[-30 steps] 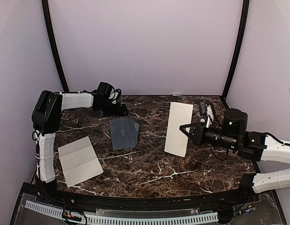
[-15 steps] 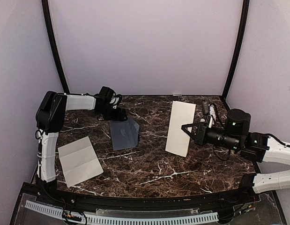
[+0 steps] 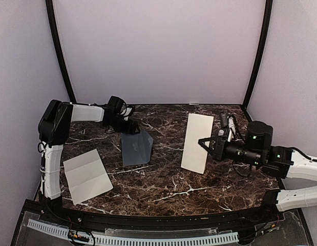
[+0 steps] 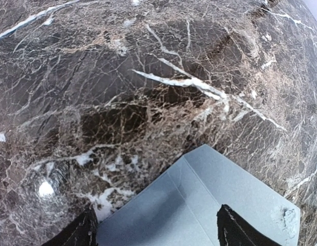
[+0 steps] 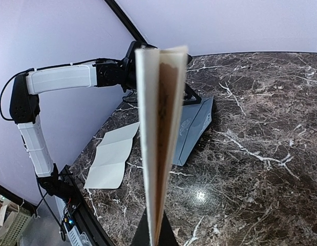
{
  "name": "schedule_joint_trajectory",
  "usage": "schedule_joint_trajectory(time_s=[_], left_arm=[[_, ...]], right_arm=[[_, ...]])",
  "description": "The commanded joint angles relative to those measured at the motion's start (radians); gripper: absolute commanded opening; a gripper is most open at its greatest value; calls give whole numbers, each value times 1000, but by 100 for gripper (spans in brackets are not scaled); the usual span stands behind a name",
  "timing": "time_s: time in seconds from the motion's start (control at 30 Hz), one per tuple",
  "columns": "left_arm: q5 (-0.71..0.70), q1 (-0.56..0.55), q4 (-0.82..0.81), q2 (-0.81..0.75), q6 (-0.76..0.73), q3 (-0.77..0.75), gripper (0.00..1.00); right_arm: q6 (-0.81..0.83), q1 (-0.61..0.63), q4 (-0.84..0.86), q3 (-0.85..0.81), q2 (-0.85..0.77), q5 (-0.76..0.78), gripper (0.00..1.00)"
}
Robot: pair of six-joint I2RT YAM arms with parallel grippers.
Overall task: Place the letter into the envelope and seal it
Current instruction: Move the envelope to the center of the board.
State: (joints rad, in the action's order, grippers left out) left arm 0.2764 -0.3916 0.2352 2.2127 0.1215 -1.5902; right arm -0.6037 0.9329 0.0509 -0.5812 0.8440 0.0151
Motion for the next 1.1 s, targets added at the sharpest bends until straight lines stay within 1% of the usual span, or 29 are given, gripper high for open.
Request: schedule_joint_trajectory(time_s=[0.0, 0.3, 0.5, 0.63, 0.73, 0.8, 0.87, 0.97, 1.0, 1.07], left_arm=[[58, -36, 76, -31, -17, 107, 79], [77, -112, 54, -144, 32, 267, 78], [92, -179, 11, -245, 107, 419, 78], [114, -219, -22, -319, 148, 473, 78], [125, -226, -34, -382, 185, 479, 78], [118, -227, -56, -452, 224, 489, 78], [98, -227, -111, -539, 296, 519, 78], [55, -227, -175, -685, 390, 613, 78], [54, -227, -214, -734, 444, 666, 78], [62, -227, -250, -787, 520, 736, 78]], right_arm=[[-8, -6, 24, 7, -15, -2, 0], [-4, -6, 23, -2, 5, -10, 0], [-9, -6, 25, 3, 0, -11, 0], [-14, -7, 19, 1, 0, -11, 0], [-18, -7, 10, -2, -5, -10, 0], [-22, -6, -4, -5, -13, -11, 0], [-28, -7, -28, -19, -25, -10, 0], [-34, -6, -88, -39, -51, 9, 0], [-32, -6, -108, -45, -61, 12, 0], [-26, -6, -151, -60, -63, 14, 0]])
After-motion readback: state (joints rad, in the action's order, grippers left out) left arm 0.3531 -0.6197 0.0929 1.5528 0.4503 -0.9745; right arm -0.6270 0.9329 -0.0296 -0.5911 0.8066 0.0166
